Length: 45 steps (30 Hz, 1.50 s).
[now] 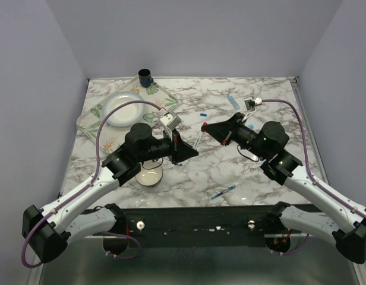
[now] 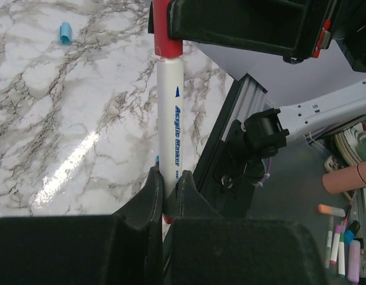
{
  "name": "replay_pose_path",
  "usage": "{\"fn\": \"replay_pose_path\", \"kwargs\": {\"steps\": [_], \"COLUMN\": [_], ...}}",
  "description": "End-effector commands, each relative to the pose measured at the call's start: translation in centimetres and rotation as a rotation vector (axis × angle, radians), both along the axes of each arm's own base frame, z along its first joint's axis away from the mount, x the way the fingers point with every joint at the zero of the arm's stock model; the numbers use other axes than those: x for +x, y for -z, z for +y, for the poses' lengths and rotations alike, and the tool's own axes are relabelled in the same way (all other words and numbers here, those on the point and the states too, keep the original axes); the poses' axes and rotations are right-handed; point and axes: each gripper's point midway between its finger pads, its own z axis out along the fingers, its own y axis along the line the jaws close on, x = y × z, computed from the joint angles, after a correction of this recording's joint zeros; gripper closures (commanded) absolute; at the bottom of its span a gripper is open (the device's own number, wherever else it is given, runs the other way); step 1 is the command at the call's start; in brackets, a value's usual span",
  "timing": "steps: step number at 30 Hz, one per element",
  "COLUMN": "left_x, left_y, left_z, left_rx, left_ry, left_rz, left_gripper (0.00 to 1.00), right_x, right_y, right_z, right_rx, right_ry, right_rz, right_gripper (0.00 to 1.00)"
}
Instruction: Insert the pens into the pen caps
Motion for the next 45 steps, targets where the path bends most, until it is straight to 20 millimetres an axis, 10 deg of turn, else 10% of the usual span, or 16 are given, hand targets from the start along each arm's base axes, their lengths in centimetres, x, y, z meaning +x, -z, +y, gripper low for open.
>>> {"fn": "replay_pose_path", "kwargs": {"steps": [1, 15, 25, 32, 45], "left_x": [1.0, 4.2, 0.8, -1.2, -1.5], "left_y": [-0.9, -3.5, -4.8, -4.8, -5.0], "left_z": [-0.2, 0.0, -0.3, 1.6, 2.6], "left_rx": [-0.019, 0.006, -0.020, -0.065, -0.051], "left_ry": [-0.032, -0.159, -0.050, -0.087, -0.118], "left_rz": [-0.023, -0.111, -0.246, -0.340, -0.361], "left_gripper": [1.00, 1.00, 1.00, 1.00, 1.00], "right_x": [-0.1, -1.3, -4.1, -5.0, -4.0], "right_y": [1.9, 1.8, -6.8, -10.8, -10.1], "right_z": [0.4, 0.3, -0.9, -0.6, 4.0], "right_rx": [-0.077, -0.234, -0.041, -0.013, -0.050], "right_ry": [0.034, 0.122, 0.060, 0.007, -0.078], "right_rz": [0.040, 0.061, -0.054, -0.132, -0.118], "right_gripper": [0.99, 0.93, 0.31, 0.28, 0.36]}}
